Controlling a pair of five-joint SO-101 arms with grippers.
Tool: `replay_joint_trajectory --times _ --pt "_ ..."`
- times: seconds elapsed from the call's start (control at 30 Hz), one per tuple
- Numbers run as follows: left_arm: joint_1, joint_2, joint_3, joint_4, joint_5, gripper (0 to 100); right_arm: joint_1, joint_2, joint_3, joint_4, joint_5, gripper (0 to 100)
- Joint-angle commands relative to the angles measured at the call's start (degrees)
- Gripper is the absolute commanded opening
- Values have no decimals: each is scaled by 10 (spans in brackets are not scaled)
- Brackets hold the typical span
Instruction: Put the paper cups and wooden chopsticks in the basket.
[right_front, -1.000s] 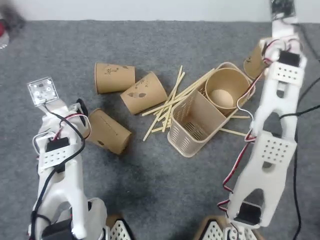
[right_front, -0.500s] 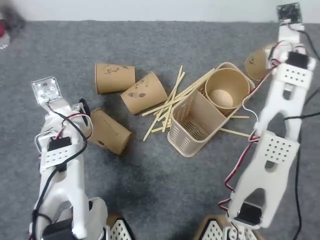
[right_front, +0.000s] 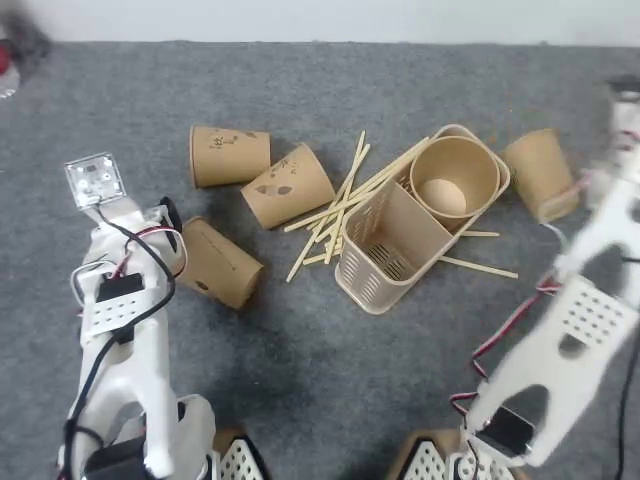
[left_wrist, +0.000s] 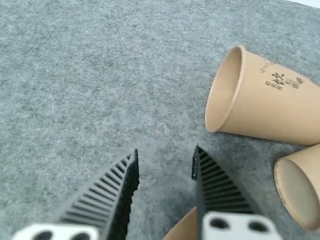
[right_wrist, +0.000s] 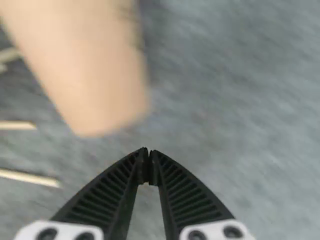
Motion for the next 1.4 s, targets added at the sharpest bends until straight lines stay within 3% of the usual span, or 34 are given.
replay_joint_trajectory --times 0.0,0.13,0.27,0.5,0.83,1.03,1.17,1.37 --pt "4 -3 -2 -13 -5 176 36 -115 -4 22 24 7" --pt "4 -3 -2 -12 -5 176 5 -174 -30 -8 24 7" --pt "2 -3 -2 -11 -5 176 -57 -168 -33 -124 -12 7" --pt "1 -3 -2 -11 -5 176 -121 -43 2 -370 -37 9" --pt "3 -3 -2 -11 -5 176 -172 129 -2 -559 -31 9" --pt "3 -3 -2 -11 -5 176 -180 140 -2 -536 2 9" --pt "4 -3 -2 -11 -5 176 -170 138 -14 -440 106 9" --pt "4 -3 -2 -11 -5 176 -153 143 -98 -271 184 9"
